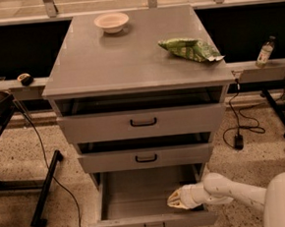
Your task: Open bottom drawer
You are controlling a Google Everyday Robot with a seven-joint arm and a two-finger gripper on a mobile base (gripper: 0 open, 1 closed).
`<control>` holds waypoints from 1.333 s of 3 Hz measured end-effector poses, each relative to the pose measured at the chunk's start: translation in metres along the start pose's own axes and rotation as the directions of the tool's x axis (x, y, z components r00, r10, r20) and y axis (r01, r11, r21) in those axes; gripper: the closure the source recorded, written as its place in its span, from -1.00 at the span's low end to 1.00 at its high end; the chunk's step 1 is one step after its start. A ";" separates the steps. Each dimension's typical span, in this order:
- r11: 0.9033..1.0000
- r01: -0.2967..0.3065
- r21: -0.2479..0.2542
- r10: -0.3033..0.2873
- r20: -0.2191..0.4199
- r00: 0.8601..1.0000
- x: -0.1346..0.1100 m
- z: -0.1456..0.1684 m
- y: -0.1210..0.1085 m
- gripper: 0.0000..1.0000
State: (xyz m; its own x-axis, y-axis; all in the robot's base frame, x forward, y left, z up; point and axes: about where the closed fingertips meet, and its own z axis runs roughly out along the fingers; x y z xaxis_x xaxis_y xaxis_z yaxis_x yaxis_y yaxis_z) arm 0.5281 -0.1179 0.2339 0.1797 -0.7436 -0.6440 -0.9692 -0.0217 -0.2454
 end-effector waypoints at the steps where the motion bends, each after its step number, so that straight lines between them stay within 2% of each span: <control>1: 0.998 -0.055 -0.027 0.054 -0.036 0.998 0.023 0.028 -0.001 0.94; 3: 0.989 -0.121 -0.083 0.111 -0.109 0.988 0.056 0.059 0.011 1.00; 4: 0.981 -0.115 -0.158 0.098 -0.110 0.989 0.055 0.059 0.030 1.00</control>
Offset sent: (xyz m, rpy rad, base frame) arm 0.0156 -0.0073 -0.0970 -0.1271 0.1511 -0.0817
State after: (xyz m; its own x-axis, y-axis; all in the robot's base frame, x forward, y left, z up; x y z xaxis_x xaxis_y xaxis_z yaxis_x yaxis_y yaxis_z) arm 0.5190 -0.1203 0.1484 0.0640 -0.8109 -0.5817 -0.9978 -0.0411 -0.0524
